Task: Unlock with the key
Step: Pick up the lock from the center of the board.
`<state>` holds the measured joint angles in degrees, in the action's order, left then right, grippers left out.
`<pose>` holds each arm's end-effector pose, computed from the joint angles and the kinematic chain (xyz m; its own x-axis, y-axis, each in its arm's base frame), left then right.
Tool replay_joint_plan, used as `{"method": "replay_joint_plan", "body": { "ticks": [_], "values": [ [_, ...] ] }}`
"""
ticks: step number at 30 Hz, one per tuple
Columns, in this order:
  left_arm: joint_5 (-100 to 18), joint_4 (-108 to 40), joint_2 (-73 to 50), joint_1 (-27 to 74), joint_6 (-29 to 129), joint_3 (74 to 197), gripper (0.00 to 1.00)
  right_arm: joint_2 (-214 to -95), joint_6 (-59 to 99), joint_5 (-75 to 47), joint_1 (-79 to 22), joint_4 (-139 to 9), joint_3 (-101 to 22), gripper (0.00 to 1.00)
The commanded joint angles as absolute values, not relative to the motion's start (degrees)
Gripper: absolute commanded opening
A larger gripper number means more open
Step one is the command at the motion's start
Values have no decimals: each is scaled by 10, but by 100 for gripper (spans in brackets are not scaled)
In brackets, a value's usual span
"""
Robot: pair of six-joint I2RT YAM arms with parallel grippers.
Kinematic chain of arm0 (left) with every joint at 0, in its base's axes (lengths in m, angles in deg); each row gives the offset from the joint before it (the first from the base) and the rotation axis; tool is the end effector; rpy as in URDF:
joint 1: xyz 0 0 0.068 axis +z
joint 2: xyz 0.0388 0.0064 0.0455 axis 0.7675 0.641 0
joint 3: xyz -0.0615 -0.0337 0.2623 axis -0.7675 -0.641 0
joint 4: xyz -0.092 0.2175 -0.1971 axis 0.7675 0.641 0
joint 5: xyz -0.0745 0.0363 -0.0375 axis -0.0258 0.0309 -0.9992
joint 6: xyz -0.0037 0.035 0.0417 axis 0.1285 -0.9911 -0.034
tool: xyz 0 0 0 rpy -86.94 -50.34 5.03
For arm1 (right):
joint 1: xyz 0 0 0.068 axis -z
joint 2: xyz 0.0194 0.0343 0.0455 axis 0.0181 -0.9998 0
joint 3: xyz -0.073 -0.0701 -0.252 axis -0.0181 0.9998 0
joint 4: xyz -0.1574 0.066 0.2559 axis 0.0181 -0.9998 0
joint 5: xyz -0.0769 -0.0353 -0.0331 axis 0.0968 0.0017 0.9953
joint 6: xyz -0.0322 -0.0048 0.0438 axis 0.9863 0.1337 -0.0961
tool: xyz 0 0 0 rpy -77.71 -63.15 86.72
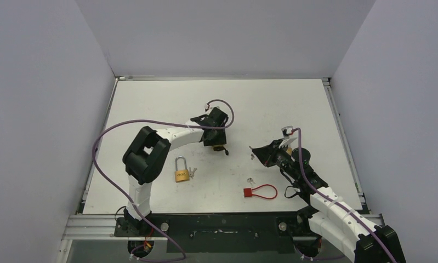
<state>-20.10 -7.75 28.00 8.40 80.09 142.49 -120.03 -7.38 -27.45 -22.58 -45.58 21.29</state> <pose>0.3477 -0.2997 0.1324 -0.8624 -0.1017 -0.4959 -0.0044 0.9811 -0.1935 0.2023 0.1028 0.1784 -0.5537 0.3335 -0.7630 -0.4600 0.6413 0.6141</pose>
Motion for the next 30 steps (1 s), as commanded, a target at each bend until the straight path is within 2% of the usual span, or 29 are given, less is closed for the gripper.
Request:
{"method": "replay_joint_plan", "body": {
  "ticks": [1, 12, 14, 17, 30],
  "values": [
    [-313, -113, 233, 127, 788, 1394, 19, -1205, -70, -273, -228, -433, 210, 0],
    [-378, -149, 185, 157, 826, 1355, 16, -1234, -86, -304, -239, -382, 218, 0],
    [-375, -165, 176, 157, 850, 1342, 12, -1247, -90, -324, -245, -349, 220, 0],
    [-348, -205, 149, 157, 895, 1311, 0, -1264, -96, -355, -264, -296, 223, 0],
    [-267, -270, 26, 157, 1013, 1243, 0, -1360, -107, -382, -345, -132, 196, 0]
  ]
}}
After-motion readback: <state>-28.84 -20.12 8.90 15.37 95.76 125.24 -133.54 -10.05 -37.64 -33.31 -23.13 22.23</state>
